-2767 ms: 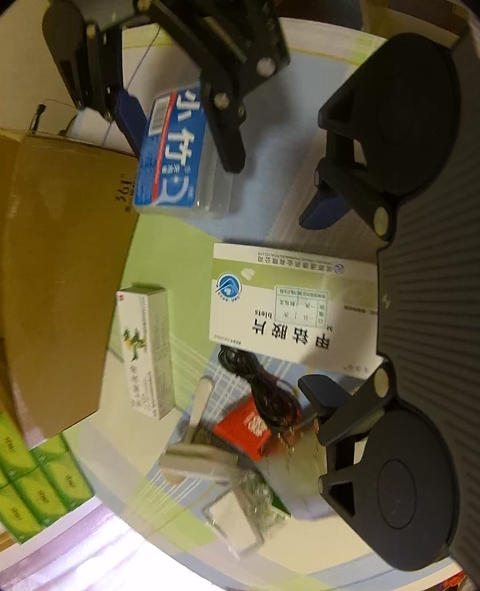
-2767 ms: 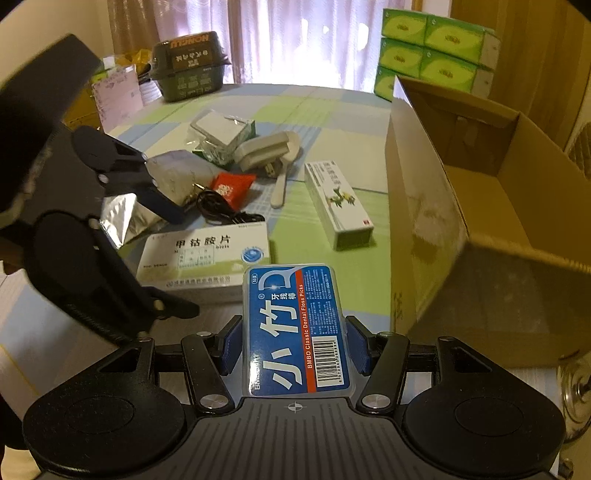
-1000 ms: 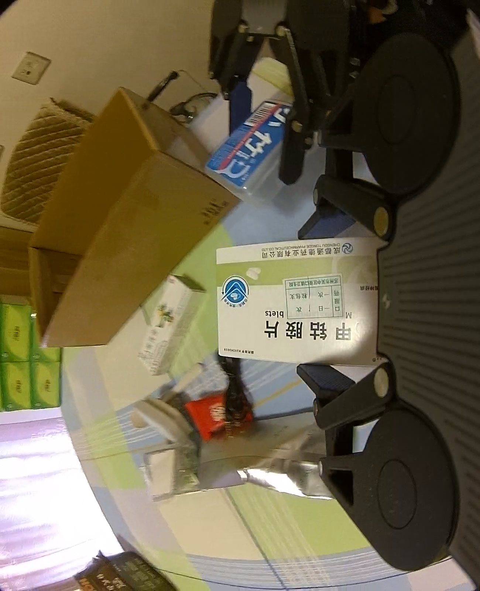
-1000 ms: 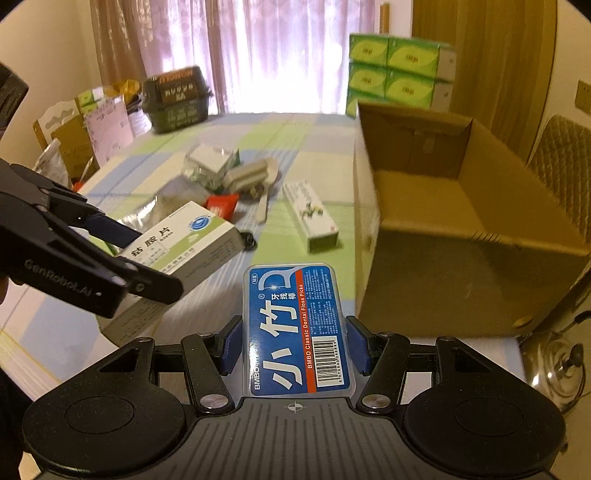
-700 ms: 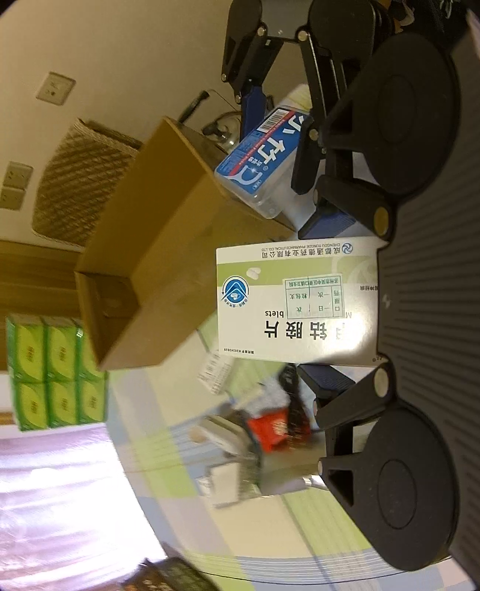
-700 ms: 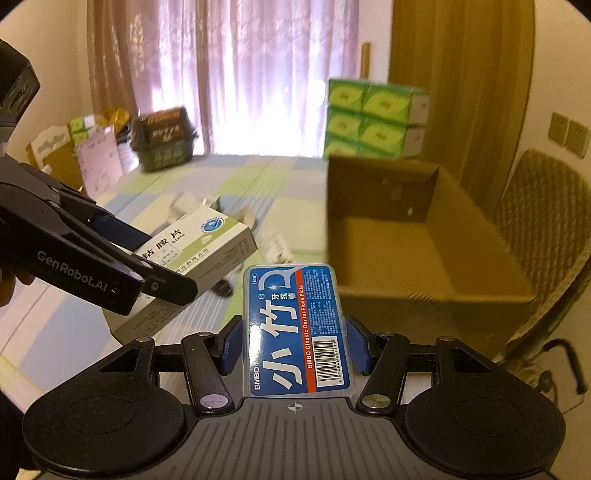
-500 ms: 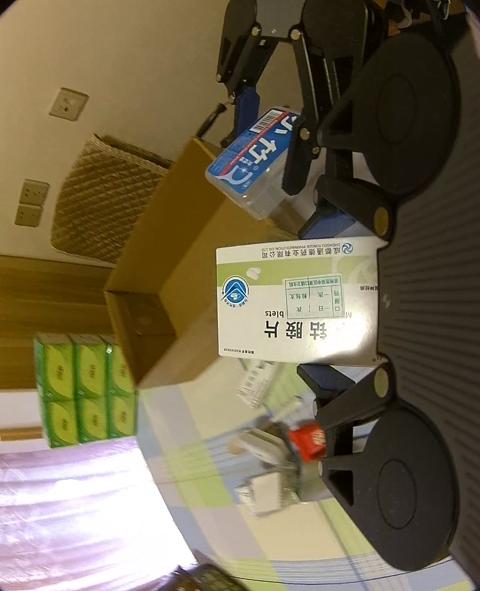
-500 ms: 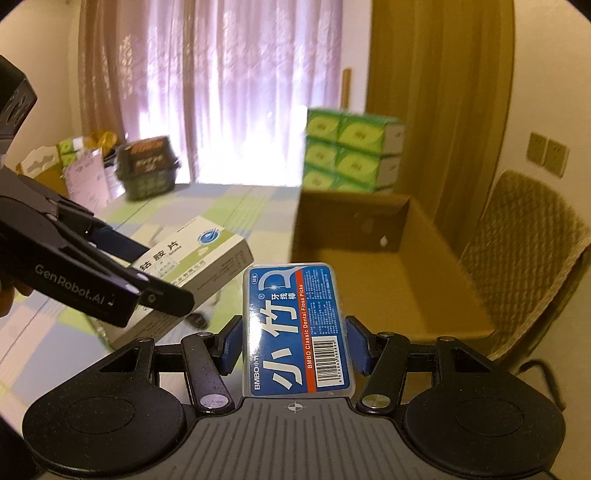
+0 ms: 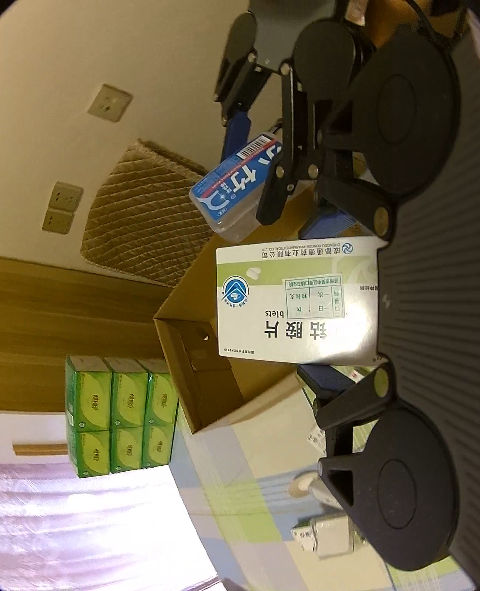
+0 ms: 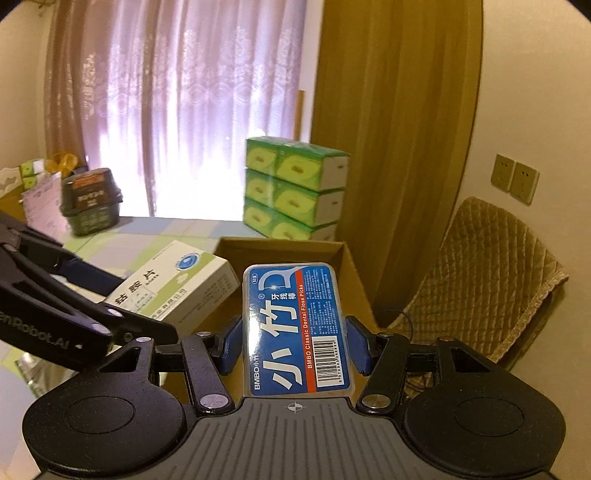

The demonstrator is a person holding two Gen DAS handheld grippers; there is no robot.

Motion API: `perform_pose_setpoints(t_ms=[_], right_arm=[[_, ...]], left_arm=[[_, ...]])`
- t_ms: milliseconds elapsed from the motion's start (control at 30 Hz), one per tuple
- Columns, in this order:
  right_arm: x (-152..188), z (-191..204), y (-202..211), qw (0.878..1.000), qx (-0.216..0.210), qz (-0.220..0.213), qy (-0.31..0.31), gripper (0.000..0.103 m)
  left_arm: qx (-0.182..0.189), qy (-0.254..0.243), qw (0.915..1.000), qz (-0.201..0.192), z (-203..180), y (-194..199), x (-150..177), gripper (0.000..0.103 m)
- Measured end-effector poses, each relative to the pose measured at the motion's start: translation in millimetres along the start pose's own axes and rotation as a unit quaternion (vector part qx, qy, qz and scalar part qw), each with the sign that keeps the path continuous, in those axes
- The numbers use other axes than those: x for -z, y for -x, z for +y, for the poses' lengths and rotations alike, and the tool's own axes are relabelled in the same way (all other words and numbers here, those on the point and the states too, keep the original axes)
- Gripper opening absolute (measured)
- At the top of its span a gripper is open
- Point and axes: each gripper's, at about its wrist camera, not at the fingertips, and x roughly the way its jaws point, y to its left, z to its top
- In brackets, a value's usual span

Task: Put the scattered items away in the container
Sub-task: 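Carry both boxes to the cardboard box and release them inside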

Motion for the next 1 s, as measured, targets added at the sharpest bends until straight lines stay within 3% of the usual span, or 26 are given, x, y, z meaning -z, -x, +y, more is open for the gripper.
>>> perform_pose_setpoints(t_ms=[400, 1000], right_arm=[[5.4, -30.4, -38.5, 0.999, 0.001, 0.024, -0.02, 0.06], [19.7, -46.2, -64.7, 0.998, 0.0, 0.045, -0.039, 0.06]], left_arm=[[0.005, 0.05, 0.9986, 0.017, 5.1, -46.6, -0.5, 0.067], [0.016, 0.096, 0.995, 0.019, 13.7, -75.3, -3.8, 0.064]])
